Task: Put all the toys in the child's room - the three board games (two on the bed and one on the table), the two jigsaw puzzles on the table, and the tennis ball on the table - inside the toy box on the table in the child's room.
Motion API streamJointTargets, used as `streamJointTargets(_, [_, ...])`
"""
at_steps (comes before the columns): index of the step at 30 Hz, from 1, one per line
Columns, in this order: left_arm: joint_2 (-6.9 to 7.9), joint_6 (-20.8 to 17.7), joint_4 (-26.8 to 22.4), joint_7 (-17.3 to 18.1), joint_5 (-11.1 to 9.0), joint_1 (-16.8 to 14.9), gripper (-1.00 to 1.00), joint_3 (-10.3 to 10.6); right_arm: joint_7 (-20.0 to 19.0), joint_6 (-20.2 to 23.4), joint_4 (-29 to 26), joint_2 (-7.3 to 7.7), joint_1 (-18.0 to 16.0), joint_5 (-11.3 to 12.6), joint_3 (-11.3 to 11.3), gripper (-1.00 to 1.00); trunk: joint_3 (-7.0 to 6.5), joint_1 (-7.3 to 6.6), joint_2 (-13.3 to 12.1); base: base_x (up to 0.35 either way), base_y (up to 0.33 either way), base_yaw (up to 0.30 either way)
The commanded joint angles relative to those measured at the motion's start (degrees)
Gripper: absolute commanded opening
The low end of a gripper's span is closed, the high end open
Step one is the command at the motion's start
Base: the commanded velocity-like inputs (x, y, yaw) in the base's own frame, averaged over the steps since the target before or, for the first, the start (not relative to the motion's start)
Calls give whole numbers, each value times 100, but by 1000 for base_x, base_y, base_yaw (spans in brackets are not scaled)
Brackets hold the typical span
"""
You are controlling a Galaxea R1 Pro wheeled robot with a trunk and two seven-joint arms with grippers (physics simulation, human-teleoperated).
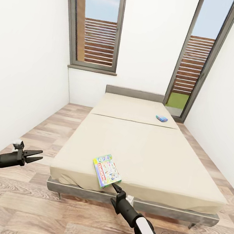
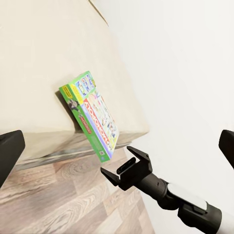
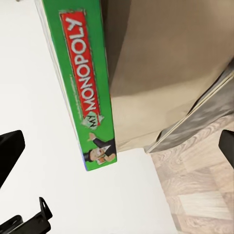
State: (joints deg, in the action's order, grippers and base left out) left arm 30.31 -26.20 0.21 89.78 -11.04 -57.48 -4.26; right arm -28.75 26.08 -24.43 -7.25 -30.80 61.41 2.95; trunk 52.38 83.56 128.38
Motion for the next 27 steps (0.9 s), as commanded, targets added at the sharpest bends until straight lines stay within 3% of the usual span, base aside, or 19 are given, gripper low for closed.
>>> streamJointTargets(1, [1, -61, 3, 22, 42, -3, 100, -40, 1, 44, 0, -4, -3, 29, 31, 100, 5, -1, 2, 0, 0, 0])
streamJointTargets(27, [-8, -35, -4, 22, 49, -1, 100, -40, 1, 14, 0, -5, -4, 29, 31, 100, 5, -1, 2, 43, 34, 0])
